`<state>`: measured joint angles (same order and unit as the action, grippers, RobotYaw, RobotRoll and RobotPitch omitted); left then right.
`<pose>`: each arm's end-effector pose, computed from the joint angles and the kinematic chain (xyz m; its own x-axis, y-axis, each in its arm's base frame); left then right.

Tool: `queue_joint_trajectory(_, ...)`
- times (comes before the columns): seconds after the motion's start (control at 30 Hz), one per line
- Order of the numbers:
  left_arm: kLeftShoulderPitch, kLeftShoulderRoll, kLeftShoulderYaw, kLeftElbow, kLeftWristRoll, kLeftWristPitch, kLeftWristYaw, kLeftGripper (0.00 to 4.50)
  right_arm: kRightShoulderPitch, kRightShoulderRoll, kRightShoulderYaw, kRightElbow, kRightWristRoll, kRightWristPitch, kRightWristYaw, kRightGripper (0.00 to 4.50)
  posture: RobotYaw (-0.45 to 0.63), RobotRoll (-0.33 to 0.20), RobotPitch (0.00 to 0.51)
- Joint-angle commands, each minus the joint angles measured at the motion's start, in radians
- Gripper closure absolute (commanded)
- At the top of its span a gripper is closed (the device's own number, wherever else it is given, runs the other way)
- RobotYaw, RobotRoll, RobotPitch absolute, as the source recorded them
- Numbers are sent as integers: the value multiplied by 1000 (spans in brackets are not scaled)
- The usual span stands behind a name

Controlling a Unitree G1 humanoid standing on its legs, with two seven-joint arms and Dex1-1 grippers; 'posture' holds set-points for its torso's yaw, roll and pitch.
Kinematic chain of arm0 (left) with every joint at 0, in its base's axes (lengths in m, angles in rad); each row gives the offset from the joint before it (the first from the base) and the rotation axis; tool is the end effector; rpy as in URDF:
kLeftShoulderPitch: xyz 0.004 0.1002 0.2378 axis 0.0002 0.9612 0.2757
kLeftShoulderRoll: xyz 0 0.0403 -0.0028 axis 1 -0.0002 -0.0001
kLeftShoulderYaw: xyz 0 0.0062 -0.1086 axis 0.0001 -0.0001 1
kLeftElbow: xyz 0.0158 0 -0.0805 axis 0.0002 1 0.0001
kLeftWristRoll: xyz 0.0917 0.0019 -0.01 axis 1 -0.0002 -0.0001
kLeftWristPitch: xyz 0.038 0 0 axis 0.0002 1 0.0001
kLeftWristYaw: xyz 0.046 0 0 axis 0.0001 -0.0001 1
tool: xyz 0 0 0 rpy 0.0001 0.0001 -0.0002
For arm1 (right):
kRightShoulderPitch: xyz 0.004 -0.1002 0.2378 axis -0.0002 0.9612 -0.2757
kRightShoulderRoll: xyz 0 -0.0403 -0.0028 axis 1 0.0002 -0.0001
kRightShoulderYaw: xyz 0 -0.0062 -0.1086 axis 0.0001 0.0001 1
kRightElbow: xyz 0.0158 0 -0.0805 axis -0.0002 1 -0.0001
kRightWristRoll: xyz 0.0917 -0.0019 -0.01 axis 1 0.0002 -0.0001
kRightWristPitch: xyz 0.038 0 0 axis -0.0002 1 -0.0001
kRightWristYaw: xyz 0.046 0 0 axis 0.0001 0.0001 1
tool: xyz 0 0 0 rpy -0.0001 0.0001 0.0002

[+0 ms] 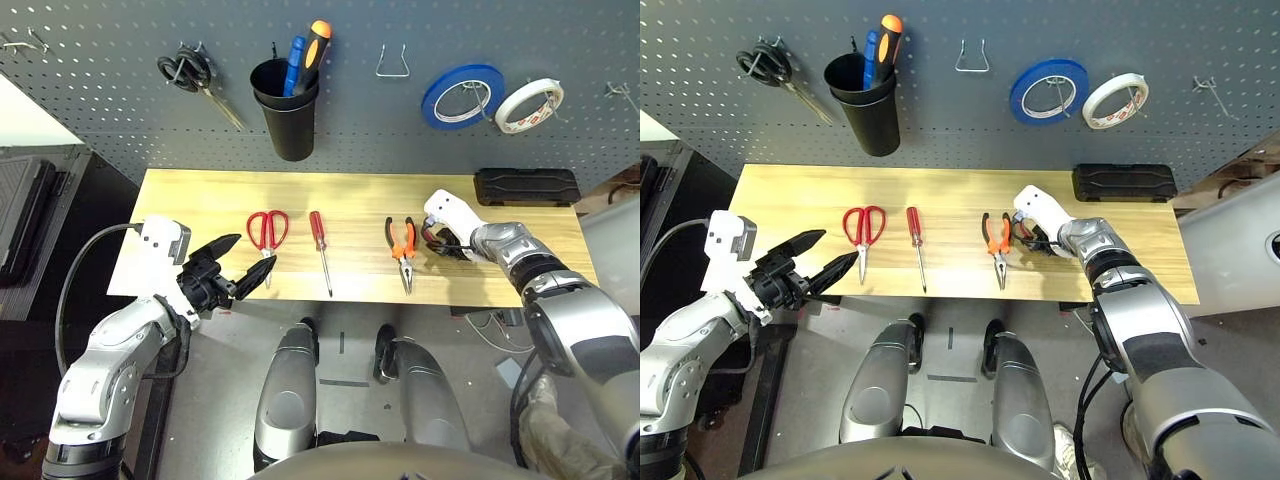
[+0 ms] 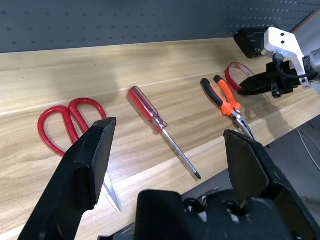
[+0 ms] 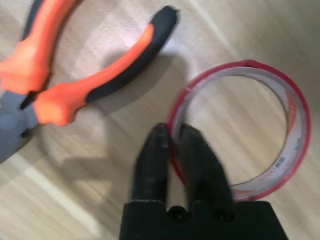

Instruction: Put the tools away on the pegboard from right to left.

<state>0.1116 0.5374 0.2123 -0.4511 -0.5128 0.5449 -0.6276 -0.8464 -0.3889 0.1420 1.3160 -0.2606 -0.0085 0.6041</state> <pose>0.1663 0.2489 0.1116 0.7971 -0.5781 -0.1744 0.5826 0.8122 -0.0297 0.3169 -0.2332 0.0581 0.6603 0.2798 -0.6970 -0.6143 0.7351 -0.2868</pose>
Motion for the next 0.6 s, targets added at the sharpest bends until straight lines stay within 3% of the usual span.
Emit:
queue_joint_trajectory(0.03,-20,-11,-17,14,-37,2,-26,0,55,-23,-23,1,13,-60,-51,4484,419,0,309)
queue_joint_trajectory(0.6,-133,18,-75,-163,-183,-2,-131,0,339,-121,-148,-165,78,-504,-428,4484,358,0,259)
